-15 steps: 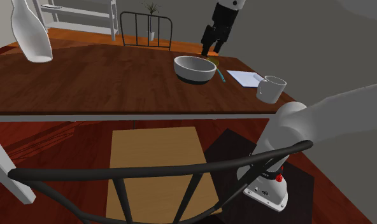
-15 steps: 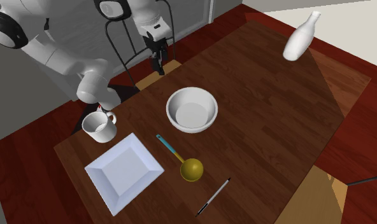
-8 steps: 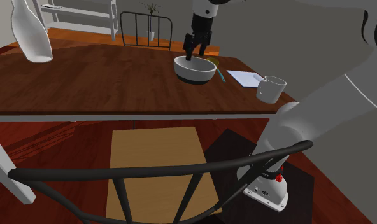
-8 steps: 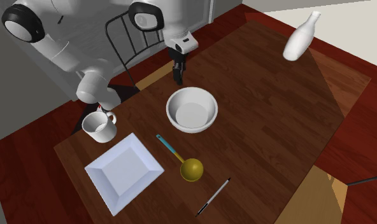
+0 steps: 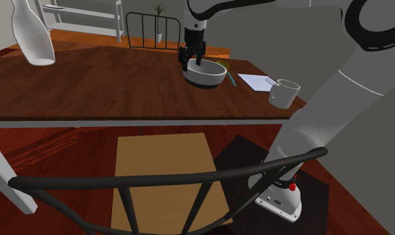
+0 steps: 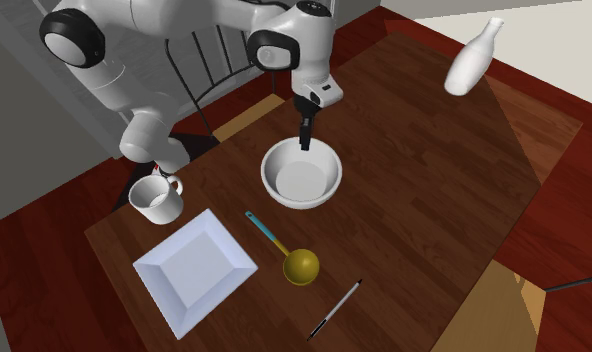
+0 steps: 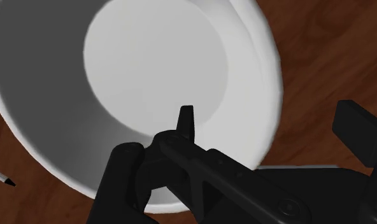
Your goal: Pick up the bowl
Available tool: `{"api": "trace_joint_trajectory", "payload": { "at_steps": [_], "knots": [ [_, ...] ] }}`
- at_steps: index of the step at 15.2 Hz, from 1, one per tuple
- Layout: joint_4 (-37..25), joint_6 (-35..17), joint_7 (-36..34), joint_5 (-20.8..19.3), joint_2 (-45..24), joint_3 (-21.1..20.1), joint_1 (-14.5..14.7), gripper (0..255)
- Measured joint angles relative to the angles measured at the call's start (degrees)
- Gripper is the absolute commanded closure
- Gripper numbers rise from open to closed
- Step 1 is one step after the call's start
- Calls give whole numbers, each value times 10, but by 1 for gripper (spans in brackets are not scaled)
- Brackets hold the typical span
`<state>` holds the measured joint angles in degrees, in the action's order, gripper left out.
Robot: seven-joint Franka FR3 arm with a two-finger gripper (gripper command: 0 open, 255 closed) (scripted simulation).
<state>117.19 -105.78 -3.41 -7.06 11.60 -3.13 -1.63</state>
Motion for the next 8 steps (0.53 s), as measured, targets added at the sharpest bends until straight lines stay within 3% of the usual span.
{"api": "trace_joint_trajectory", "payload": {
  "at_steps": [5,6,8],
  "knots": [
    [29,-35,-5,-2,-7,0,0,0],
    [32,-37,-6,-2,-7,0,0,255],
    [33,-39,-6,-2,-7,0,0,255]
  ]
}}
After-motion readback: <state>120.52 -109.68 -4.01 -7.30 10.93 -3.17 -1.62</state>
